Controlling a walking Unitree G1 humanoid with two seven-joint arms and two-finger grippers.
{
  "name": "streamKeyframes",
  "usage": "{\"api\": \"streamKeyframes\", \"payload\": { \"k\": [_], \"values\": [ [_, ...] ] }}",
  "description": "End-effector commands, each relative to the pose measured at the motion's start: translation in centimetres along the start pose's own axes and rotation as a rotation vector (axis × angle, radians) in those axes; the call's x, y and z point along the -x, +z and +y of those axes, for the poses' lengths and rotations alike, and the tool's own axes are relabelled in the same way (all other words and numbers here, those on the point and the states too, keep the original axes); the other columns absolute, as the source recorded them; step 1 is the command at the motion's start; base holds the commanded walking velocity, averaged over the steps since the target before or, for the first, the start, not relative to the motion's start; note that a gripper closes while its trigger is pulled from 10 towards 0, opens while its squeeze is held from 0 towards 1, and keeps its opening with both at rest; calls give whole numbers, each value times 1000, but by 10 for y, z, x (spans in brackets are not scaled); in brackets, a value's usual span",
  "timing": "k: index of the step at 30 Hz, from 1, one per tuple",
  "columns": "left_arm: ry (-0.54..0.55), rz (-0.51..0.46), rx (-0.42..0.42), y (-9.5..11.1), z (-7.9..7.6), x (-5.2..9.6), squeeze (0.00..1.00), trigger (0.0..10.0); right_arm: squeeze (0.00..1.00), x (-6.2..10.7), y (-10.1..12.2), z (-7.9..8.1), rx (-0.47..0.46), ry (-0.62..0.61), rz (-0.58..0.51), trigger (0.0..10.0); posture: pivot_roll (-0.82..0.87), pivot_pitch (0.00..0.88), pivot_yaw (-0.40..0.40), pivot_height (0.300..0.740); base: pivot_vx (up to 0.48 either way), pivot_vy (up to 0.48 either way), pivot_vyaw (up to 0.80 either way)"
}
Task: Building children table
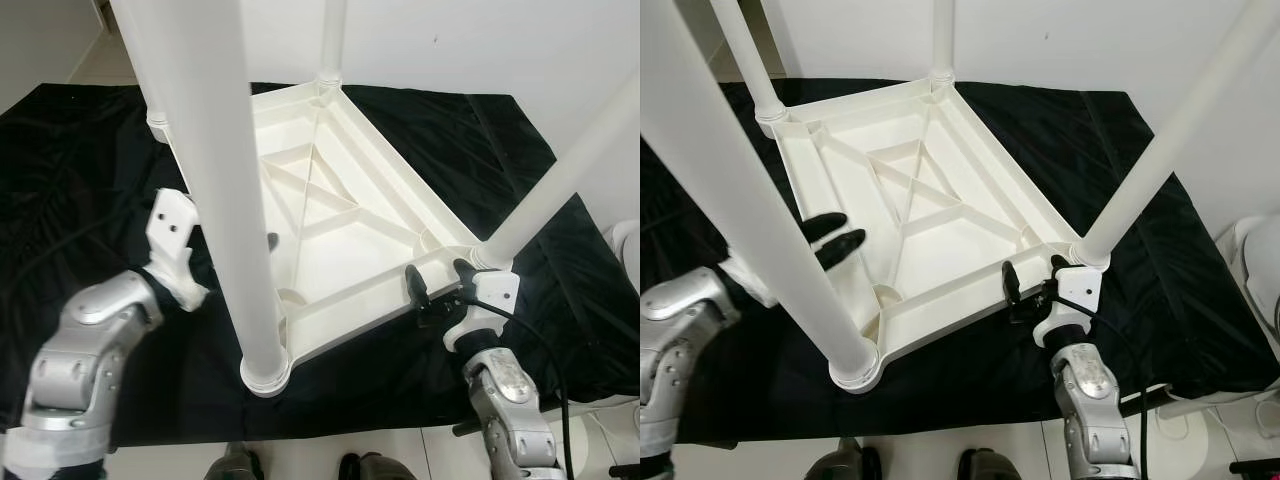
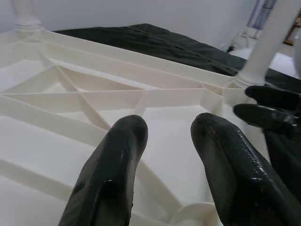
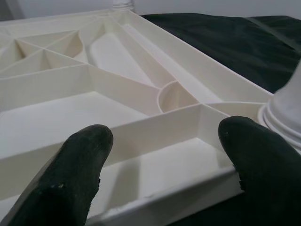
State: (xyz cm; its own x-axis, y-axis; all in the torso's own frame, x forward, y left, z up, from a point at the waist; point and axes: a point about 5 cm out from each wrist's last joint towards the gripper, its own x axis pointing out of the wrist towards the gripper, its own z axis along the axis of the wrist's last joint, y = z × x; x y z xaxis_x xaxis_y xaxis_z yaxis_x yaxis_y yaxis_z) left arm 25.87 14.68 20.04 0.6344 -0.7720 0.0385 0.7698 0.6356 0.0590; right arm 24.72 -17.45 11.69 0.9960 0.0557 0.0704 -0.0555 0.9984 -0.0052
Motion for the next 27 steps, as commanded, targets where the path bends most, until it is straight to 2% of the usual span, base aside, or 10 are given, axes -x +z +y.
{"api": "streamKeyframes", "payload": {
  "k": [1, 5, 10, 12, 13, 18, 21, 27],
  "values": [
    [203, 14, 19, -4, 7, 0, 0, 10000, 0, 9, -19, -3, 7, -51, 100, 10000, -54, 126, 34, 740, 0, 0, 0],
    [168, -7, 31, -4, -2, -7, 0, 10000, 0, 13, -21, 0, 28, -126, 111, 10000, -54, 129, 34, 740, 0, 0, 0],
    [140, -11, 52, -4, -4, -11, 0, 10000, 0, 15, -20, 0, 36, -166, 106, 10000, -50, 132, 23, 740, 0, 0, 0],
    [79, -10, 38, -3, -10, -14, 0, 10000, 0, 17, -19, 1, 40, -180, 91, 10000, -56, 135, 20, 740, 0, 0, 0],
    [39, -11, 29, -2, -15, -16, 0, 10000, 0, 19, -16, 1, 22, -202, 67, 10000, -56, 135, 20, 740, 0, 0, 0],
    [-29, -9, 11, -4, -23, -20, 0, 10000, 0, 21, -11, -4, -39, -263, 34, 10000, -71, 138, 9, 740, 0, 0, 0],
    [-91, -19, 40, -8, -36, -28, 0, 10000, 0, 21, -5, -10, -129, -351, 0, 10000, -77, 139, 8, 740, 0, 0, 0],
    [-115, -42, 76, -9, -46, -35, 0, 10000, 0, 24, -7, -14, -166, -429, 8, 10000, -97, 137, 2, 740, 0, 0, 0]
  ]
}}
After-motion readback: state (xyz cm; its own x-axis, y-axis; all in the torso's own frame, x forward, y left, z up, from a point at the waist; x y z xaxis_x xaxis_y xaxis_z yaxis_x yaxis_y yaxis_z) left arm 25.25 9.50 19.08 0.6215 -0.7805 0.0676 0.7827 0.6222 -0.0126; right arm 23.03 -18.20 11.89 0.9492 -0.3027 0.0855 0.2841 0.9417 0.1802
